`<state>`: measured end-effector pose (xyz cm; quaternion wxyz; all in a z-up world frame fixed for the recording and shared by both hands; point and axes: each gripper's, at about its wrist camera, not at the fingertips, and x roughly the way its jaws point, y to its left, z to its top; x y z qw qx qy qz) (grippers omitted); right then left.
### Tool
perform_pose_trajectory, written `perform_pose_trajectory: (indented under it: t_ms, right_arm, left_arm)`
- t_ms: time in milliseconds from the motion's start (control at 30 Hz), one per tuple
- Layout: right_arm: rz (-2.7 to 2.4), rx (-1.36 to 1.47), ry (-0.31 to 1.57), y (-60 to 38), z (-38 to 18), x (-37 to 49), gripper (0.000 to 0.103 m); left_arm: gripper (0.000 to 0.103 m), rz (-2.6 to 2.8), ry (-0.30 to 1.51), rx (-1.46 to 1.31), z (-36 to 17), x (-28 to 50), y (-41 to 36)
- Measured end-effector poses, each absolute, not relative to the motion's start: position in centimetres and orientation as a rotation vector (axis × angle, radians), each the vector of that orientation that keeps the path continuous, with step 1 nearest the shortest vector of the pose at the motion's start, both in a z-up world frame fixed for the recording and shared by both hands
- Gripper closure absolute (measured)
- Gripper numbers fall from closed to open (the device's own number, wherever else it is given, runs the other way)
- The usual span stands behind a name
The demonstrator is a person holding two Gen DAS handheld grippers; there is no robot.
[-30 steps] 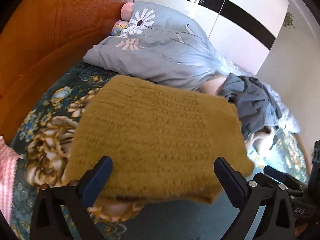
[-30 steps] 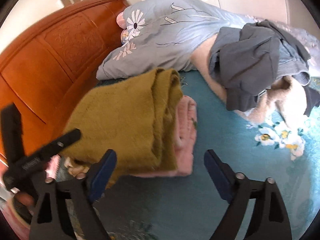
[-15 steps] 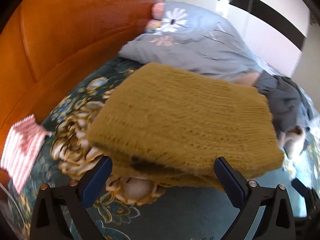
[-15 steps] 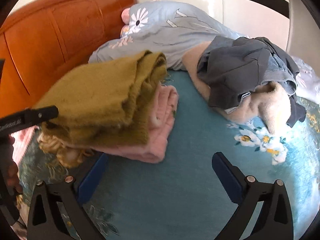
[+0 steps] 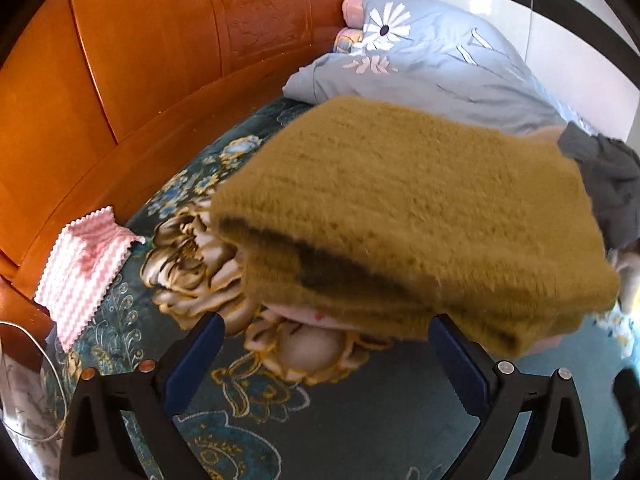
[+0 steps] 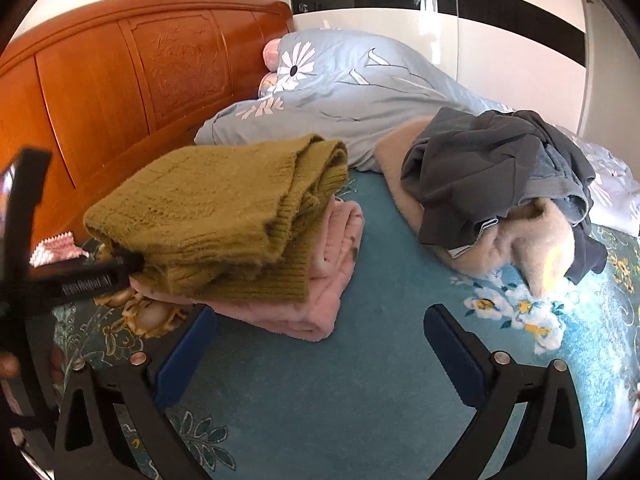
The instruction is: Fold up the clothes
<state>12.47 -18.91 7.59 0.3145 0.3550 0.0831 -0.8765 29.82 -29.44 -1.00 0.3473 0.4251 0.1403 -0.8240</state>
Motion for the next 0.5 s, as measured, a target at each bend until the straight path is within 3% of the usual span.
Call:
perform_pose_trajectory:
  t_ms: [500]
  right_arm:
    - [-2.305, 0.972, 0.143, -17.1, 8.1, 12.1, 0.0]
  left_arm:
    - [0.0, -2.171, 0.31, 1.156, -0.5, 28.4, -26.6]
